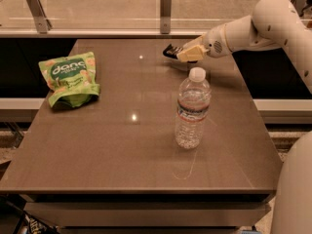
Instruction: Move rxbar chocolate near green rice chip bag
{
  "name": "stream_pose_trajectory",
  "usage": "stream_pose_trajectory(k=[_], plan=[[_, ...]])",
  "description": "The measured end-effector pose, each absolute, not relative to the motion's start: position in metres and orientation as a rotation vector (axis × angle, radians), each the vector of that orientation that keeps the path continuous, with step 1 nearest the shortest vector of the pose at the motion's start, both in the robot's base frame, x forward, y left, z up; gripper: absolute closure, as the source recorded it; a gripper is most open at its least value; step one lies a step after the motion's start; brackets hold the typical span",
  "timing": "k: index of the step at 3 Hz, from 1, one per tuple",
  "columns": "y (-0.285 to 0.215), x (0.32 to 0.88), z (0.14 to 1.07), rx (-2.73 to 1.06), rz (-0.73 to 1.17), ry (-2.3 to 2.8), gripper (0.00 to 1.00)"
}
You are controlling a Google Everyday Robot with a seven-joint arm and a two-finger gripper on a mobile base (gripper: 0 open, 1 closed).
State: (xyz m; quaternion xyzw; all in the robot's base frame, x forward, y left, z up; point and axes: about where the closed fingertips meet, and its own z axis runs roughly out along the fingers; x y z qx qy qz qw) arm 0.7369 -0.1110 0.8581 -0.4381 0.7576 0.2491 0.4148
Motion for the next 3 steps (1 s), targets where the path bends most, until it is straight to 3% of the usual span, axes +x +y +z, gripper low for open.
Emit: stream_pose_trajectory(k=[3], plan=[[-0.099,0.730,0.883,-1.143,0.610,1.875,1.00]])
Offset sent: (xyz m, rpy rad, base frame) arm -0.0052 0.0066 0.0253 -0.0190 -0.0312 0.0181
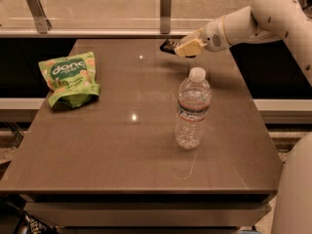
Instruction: Move rxbar chocolate near green rice chip bag
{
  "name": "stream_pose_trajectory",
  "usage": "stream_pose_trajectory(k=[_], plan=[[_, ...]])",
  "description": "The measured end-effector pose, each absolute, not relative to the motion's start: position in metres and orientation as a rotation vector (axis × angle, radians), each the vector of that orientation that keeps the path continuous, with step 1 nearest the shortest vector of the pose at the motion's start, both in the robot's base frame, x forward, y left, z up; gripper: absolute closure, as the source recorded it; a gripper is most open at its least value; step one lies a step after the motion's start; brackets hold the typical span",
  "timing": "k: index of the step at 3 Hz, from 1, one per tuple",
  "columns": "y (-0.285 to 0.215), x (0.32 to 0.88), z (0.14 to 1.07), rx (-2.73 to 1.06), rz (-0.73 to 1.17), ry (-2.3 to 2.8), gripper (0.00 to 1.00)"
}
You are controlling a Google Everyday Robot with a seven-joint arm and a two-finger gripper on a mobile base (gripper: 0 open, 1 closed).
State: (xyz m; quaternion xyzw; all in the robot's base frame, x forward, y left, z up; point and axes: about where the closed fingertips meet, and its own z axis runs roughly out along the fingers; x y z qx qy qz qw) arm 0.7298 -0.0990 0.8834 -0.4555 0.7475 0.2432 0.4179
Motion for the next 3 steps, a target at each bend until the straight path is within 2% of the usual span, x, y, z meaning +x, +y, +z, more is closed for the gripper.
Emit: stream_pose_trajectory(k=[3], plan=[[-0.065,0.698,0.926,-1.194,0.594,1.876,1.00]])
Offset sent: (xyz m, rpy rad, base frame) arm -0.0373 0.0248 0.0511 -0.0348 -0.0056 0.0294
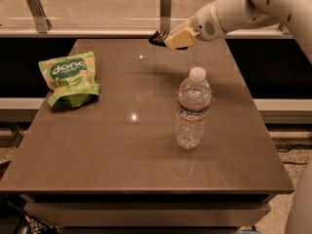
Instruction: Move rxbar chocolate near green rice chip bag
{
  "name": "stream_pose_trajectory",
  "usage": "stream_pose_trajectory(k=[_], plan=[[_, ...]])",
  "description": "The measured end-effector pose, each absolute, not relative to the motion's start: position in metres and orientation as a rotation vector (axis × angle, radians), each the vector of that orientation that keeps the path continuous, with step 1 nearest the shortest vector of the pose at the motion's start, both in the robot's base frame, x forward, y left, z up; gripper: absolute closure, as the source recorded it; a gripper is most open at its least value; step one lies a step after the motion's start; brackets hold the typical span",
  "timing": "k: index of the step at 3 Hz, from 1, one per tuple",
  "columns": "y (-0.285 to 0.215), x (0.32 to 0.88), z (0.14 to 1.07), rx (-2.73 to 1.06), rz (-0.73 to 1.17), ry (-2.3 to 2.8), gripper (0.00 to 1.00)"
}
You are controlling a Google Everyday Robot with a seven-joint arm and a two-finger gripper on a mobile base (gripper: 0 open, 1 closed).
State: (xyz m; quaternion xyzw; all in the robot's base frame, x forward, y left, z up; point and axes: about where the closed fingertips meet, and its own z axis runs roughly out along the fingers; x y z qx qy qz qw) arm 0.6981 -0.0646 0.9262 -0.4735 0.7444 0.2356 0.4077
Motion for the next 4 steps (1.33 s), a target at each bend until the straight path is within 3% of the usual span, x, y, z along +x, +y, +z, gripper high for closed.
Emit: stream_pose_trajectory(k=[4], plan=[[0.011,0.675,0.935,-1.141,0.548,1.893,1.00]])
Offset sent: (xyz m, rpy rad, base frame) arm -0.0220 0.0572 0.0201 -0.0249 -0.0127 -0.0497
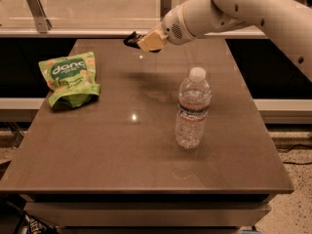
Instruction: Move rxbar chocolate near green rice chip bag
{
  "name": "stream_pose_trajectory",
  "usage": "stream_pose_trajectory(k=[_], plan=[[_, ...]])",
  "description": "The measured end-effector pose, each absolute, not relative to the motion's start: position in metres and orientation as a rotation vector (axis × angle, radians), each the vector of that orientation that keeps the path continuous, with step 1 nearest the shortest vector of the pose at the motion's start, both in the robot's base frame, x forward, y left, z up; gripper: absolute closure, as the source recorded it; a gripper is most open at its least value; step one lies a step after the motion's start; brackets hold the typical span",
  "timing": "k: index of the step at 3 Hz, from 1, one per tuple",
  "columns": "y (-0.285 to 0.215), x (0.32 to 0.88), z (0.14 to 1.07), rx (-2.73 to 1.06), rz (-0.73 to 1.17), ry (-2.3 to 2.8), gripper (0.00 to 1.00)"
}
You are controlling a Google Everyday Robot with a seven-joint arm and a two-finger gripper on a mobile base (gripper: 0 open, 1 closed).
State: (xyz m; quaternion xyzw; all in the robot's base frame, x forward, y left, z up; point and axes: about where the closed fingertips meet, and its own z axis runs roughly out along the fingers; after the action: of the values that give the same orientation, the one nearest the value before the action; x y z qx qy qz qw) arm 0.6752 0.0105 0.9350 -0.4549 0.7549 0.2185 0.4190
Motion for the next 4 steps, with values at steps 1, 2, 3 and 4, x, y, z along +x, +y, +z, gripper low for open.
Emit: stream_pose_trajectory(k=[1,2,3,4], plan=[[0.026,0.676,0.931,-1.141,0.553,1.885,1.00],[0.037,0.685,0.924,-1.137,0.567,1.881,1.00],[0.045,0.696,0.912,-1.118,0.590,1.879,1.00],[0.049,0.703,0.897,-1.097,0.609,1.876,1.00]])
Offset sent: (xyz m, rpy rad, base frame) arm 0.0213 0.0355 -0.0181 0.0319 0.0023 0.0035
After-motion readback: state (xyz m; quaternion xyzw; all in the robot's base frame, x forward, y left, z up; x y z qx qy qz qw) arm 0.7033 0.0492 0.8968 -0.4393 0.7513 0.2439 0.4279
